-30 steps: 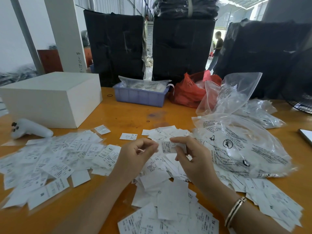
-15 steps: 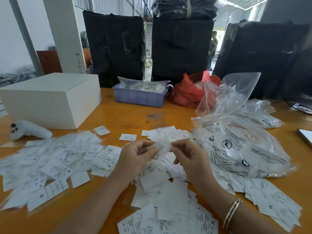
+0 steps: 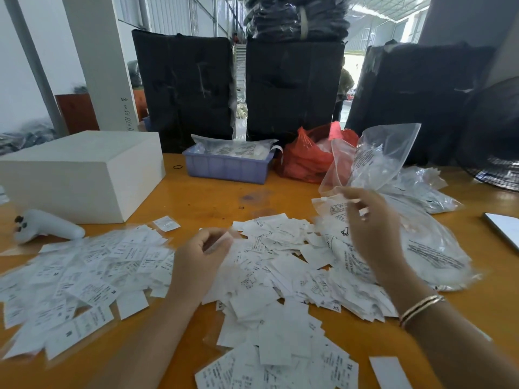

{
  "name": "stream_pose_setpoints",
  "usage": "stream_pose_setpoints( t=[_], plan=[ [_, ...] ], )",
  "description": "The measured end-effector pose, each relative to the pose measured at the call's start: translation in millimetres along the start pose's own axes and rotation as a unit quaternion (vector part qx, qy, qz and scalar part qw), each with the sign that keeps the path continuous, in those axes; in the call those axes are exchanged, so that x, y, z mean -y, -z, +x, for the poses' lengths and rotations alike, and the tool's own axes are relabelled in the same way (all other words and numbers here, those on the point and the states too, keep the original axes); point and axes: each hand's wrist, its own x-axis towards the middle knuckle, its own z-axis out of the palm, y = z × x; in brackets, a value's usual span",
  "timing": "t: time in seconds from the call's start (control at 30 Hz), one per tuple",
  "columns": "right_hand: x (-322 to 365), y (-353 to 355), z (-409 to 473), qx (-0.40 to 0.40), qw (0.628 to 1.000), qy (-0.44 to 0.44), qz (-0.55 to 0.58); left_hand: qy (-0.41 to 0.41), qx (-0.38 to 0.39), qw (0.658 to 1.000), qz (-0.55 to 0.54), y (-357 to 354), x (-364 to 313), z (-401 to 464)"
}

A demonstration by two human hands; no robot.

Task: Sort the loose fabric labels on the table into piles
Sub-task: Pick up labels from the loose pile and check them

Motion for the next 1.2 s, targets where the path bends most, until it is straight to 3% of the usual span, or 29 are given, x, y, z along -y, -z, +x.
stream_pose_setpoints(
  t=[0.1,0.17,0.23,0.3,0.4,0.47,0.6,0.7,0.8,0.87,0.93,1.03,1.13,1.2],
  plan=[
    [-37,19,33,0.026,0.985,-0.121,-0.120,-0.026,-0.047,0.996,0.068,3,2,1],
    [-61,26,45,0.142,0.942,-0.183,-0.243,-0.042,-0.057,0.992,0.108,5,5,3],
    [-78,24,47,0.283,0.876,-0.188,-0.341,-0.039,-0.061,0.986,0.153,7,11,5],
    [-89,14,42,0.327,0.853,-0.190,-0.358,-0.013,-0.053,0.978,0.202,10,15,7],
    [-94,5,37,0.269,0.878,-0.267,-0.294,-0.010,-0.043,0.932,0.360,15,17,9],
    [-95,4,35,0.237,0.895,-0.265,-0.269,-0.042,-0.060,0.912,0.403,16,14,9],
    [-101,10,35,0.212,0.913,-0.258,-0.236,-0.132,-0.055,0.919,0.367,7,11,5],
    [-101,15,35,0.231,0.891,-0.239,-0.309,-0.211,-0.001,0.932,0.296,2,6,-1],
    [-93,22,31,0.143,0.905,-0.153,-0.370,-0.260,0.084,0.933,0.235,-3,2,-8],
    [-77,24,28,0.051,0.953,-0.087,-0.286,-0.266,0.125,0.932,0.210,-7,2,-10],
    [-51,20,22,0.017,0.989,-0.042,-0.140,-0.244,0.150,0.942,0.175,-9,1,-11],
    [-3,7,-1,0.156,0.987,-0.032,0.033,-0.159,0.177,0.966,0.102,-10,-1,-12],
    [30,-9,-29,0.346,0.928,-0.069,0.124,-0.100,0.206,0.973,0.030,-9,-4,-13],
    [39,-20,-40,0.392,0.907,-0.053,0.145,-0.079,0.238,0.968,0.007,-9,-6,-14]
  ],
)
